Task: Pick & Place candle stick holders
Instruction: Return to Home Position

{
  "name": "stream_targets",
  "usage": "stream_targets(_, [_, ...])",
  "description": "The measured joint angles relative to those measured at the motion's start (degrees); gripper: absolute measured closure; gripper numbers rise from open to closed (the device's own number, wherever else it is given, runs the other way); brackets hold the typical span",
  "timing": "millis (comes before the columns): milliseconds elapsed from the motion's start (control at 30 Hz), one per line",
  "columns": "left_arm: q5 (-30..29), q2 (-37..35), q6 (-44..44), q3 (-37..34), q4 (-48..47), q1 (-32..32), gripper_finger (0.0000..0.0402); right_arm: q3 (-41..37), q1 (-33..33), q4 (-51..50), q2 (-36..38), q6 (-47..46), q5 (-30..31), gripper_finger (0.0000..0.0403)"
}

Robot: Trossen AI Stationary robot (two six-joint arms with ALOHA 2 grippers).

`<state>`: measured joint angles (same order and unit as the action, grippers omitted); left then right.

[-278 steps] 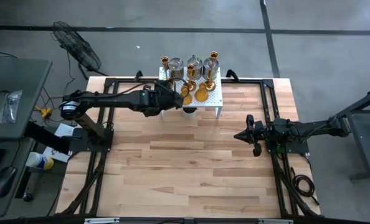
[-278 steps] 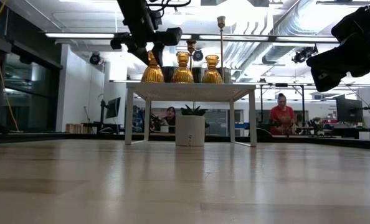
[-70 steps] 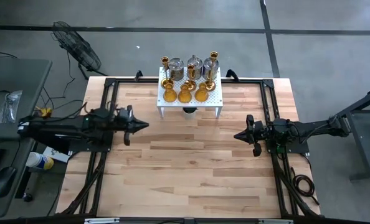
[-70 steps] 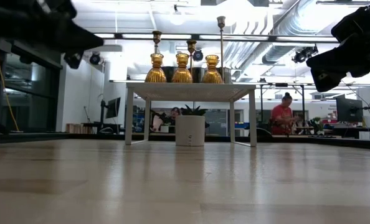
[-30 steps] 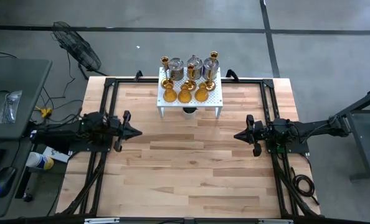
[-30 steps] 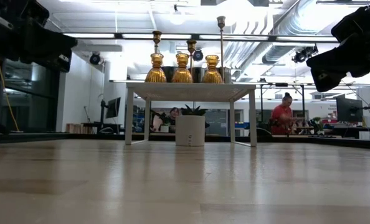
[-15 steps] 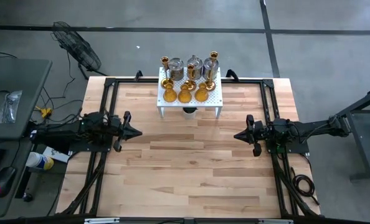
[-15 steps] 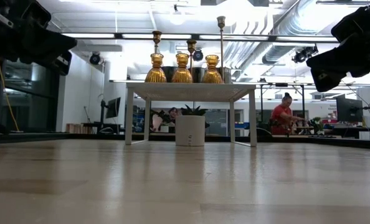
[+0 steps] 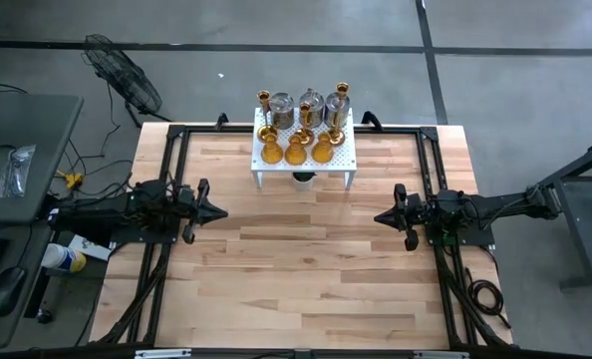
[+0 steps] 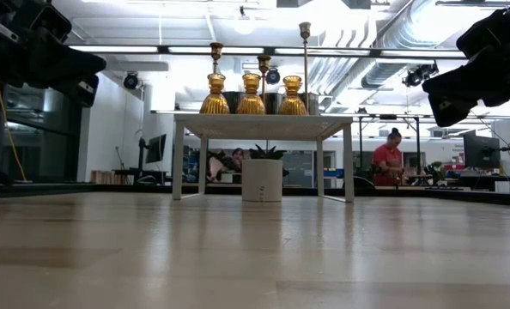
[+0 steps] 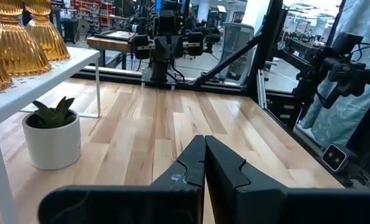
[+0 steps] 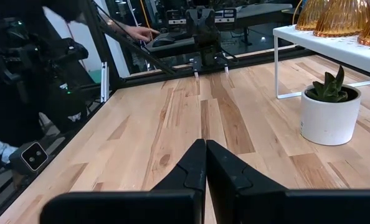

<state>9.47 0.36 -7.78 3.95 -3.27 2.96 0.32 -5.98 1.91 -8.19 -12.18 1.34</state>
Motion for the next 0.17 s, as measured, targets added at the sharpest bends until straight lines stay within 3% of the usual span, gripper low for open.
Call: stream_targets(167, [0.0, 0.0, 0.0, 0.0, 0.0, 0.0, 0.0401, 0.0, 0.0, 0.0, 0.0, 0.0, 0.0, 0.0400])
